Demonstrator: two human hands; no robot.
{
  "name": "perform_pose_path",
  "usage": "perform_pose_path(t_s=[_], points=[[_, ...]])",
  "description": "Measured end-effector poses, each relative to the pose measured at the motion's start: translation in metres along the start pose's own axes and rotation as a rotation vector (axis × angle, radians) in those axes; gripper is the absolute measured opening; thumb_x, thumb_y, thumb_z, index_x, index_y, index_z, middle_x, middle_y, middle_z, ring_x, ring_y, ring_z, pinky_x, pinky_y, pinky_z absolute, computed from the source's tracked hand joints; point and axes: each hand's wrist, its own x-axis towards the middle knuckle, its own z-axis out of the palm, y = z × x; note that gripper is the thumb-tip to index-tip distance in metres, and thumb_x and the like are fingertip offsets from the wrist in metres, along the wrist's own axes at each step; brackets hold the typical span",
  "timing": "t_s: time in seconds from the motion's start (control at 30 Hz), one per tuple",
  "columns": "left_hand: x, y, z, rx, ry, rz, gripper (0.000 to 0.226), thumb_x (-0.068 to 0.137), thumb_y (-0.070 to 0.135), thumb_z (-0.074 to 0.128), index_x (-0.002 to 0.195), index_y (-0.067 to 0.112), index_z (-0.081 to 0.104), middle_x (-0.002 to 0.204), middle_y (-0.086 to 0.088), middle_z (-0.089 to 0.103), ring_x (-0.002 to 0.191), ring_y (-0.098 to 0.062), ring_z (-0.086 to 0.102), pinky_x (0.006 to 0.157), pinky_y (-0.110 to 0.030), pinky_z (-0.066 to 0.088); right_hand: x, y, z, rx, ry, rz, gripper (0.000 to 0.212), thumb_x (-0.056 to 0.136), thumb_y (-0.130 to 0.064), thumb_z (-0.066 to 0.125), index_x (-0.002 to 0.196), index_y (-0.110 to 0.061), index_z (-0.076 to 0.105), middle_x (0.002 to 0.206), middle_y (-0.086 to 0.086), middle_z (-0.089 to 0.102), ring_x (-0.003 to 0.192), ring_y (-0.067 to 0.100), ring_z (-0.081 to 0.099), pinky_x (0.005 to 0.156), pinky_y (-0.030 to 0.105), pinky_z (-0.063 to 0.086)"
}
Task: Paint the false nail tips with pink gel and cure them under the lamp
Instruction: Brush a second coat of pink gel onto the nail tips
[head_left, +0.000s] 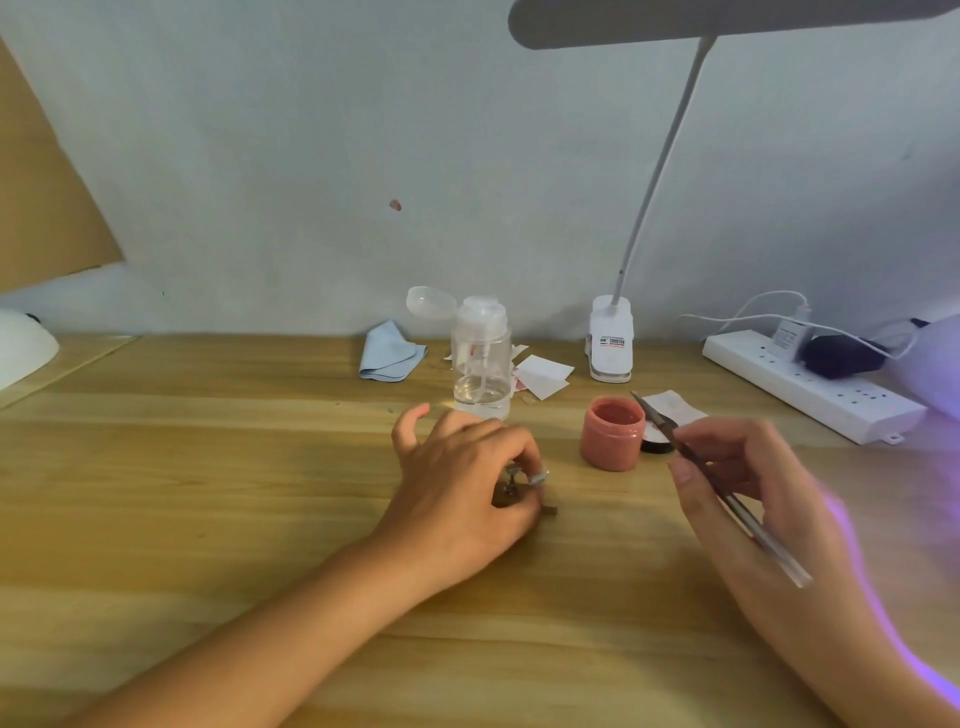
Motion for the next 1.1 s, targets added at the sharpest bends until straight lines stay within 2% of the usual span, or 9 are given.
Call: perform_pose_path(t_s=[0.1, 0.2, 0.3, 0.4, 0.57, 0.7, 0.83, 0.93, 1.1], points=[[0.000, -0.004, -0.004, 0.109, 0.043, 0.004, 0.016, 0.079, 0.041, 0.069, 0.083, 0.039, 0.053, 0.090, 0.024, 0.058, 0.110, -0.005, 0.050, 0.113, -0.042, 0.002, 0.000, 0.001, 0.000, -0.009, -0.006, 0.009, 0.022, 0.084, -0.026, 0.065, 0.100, -0.038, 0.056, 0.103, -0.028, 0.065, 0.089, -0.004, 0.064, 0.077, 0.014, 0.046], [-0.001, -0.005, -0.007, 0.168, 0.077, 0.032, 0.017, 0.074, 0.033, 0.076, 0.082, 0.035, 0.061, 0.098, 0.022, 0.060, 0.107, -0.011, 0.055, 0.111, -0.045, 0.011, 0.001, 0.001, 0.000, 0.008, -0.009, 0.025, 0.022, 0.083, -0.023, 0.068, 0.098, -0.036, 0.059, 0.100, -0.026, 0.066, 0.089, -0.002, 0.065, 0.077, 0.010, 0.046], [-0.002, 0.000, -0.008, 0.183, 0.142, 0.158, 0.017, 0.074, 0.025, 0.075, 0.081, 0.032, 0.061, 0.099, 0.020, 0.063, 0.099, -0.013, 0.057, 0.098, -0.037, 0.023, 0.003, 0.002, -0.002, 0.086, -0.004, 0.055, 0.023, 0.082, -0.016, 0.070, 0.097, -0.032, 0.064, 0.096, -0.022, 0.070, 0.088, 0.001, 0.067, 0.078, 0.009, 0.047], [-0.005, 0.011, -0.008, 0.108, 0.168, 0.217, 0.011, 0.080, 0.025, 0.068, 0.084, 0.031, 0.060, 0.089, 0.020, 0.063, 0.088, -0.010, 0.054, 0.083, -0.028, 0.025, 0.006, 0.006, -0.002, 0.189, -0.044, 0.139, 0.022, 0.085, -0.009, 0.068, 0.096, -0.028, 0.067, 0.095, -0.016, 0.074, 0.090, 0.003, 0.069, 0.081, 0.015, 0.050], [-0.013, 0.021, -0.001, -0.012, 0.029, 0.201, 0.008, 0.085, 0.030, 0.059, 0.092, 0.034, 0.057, 0.088, 0.020, 0.059, 0.082, -0.002, 0.047, 0.078, -0.028, 0.033, 0.009, 0.012, -0.002, 0.218, -0.033, 0.233, 0.021, 0.085, -0.004, 0.065, 0.089, -0.024, 0.067, 0.082, -0.012, 0.075, 0.083, 0.002, 0.069, 0.070, 0.008, 0.046], [-0.014, 0.014, 0.002, -0.165, -0.074, 0.167, 0.011, 0.087, 0.029, 0.064, 0.095, 0.035, 0.060, 0.089, 0.025, 0.051, 0.076, 0.013, 0.043, 0.073, -0.010, 0.030, 0.010, 0.011, -0.003, 0.226, -0.030, 0.257, 0.018, 0.084, -0.006, 0.064, 0.086, -0.024, 0.066, 0.080, -0.009, 0.075, 0.081, 0.004, 0.069, 0.070, 0.014, 0.048], [-0.013, 0.010, 0.008, -0.311, -0.163, 0.123, 0.007, 0.087, 0.038, 0.062, 0.094, 0.039, 0.060, 0.092, 0.029, 0.053, 0.067, -0.002, 0.051, 0.061, -0.012, 0.031, 0.011, 0.009, -0.003, 0.230, -0.037, 0.270, 0.018, 0.082, -0.007, 0.063, 0.084, -0.025, 0.066, 0.079, -0.009, 0.075, 0.079, 0.004, 0.069, 0.069, 0.013, 0.048], [-0.011, 0.008, 0.010, -0.360, -0.200, 0.092, 0.008, 0.087, 0.039, 0.065, 0.093, 0.042, 0.061, 0.094, 0.028, 0.055, 0.066, -0.006, 0.052, 0.062, -0.015, 0.035, 0.012, 0.007, -0.003, 0.240, -0.031, 0.292, 0.018, 0.080, -0.010, 0.064, 0.082, -0.028, 0.067, 0.079, -0.008, 0.075, 0.081, 0.006, 0.069, 0.074, 0.021, 0.049], [-0.009, 0.007, 0.009, -0.417, -0.240, 0.051, 0.005, 0.087, 0.040, 0.067, 0.091, 0.041, 0.065, 0.093, 0.024, 0.057, 0.066, -0.010, 0.052, 0.063, -0.024, 0.042, 0.013, 0.002, -0.004, 0.279, -0.015, 0.323, 0.015, 0.073, -0.022, 0.063, 0.085, -0.029, 0.067, 0.080, -0.002, 0.075, 0.083, 0.016, 0.069, 0.083, 0.045, 0.051]])
